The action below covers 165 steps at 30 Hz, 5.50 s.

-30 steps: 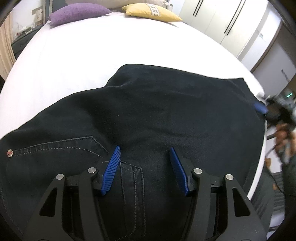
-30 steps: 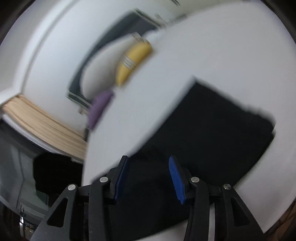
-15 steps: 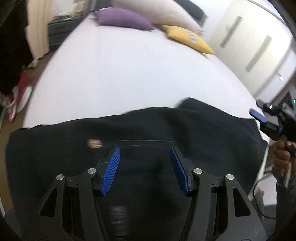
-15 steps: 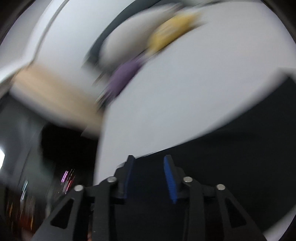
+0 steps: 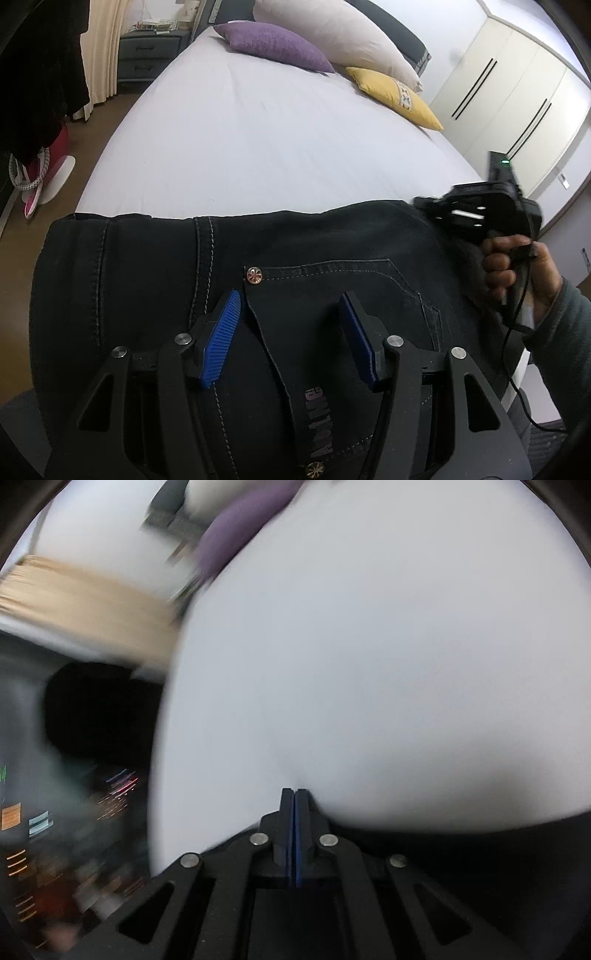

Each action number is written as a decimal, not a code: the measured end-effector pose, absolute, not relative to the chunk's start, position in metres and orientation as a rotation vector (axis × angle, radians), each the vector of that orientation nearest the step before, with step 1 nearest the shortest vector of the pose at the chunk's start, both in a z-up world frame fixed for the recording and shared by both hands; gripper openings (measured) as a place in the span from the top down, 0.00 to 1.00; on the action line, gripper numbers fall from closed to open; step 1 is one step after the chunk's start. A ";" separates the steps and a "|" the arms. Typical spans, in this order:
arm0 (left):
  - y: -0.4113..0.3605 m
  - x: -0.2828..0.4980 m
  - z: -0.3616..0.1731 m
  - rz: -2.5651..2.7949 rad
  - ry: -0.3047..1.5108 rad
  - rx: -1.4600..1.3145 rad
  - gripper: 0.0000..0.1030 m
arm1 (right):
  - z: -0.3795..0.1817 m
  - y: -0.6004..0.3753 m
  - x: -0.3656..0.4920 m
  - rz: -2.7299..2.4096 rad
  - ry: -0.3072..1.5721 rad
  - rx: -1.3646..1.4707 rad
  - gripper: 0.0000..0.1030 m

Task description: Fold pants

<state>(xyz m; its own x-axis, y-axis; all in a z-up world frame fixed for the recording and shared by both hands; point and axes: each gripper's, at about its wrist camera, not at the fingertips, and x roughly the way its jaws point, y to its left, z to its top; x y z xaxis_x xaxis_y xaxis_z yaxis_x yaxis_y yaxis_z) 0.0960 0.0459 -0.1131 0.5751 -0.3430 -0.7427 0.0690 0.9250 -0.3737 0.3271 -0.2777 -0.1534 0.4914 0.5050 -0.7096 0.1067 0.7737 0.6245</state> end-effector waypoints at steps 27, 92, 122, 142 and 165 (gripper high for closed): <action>0.027 0.103 -0.109 -0.185 0.968 -0.157 0.47 | -0.137 -0.586 0.049 -0.280 0.408 1.162 0.57; -0.267 0.163 -0.139 -0.734 1.134 -0.169 0.38 | -0.126 -0.642 -0.011 -0.181 0.551 1.046 0.94; -0.128 0.199 -0.147 -0.761 1.366 -0.597 0.74 | -0.083 -0.280 -0.046 0.130 0.652 -0.358 0.95; -0.079 0.185 -0.143 -0.734 1.347 -0.340 0.91 | -0.100 -0.206 -0.046 0.312 0.683 -0.594 0.95; -0.057 0.190 -0.124 -0.419 1.232 -0.249 0.46 | -0.094 -0.231 -0.037 0.436 0.820 -0.445 0.36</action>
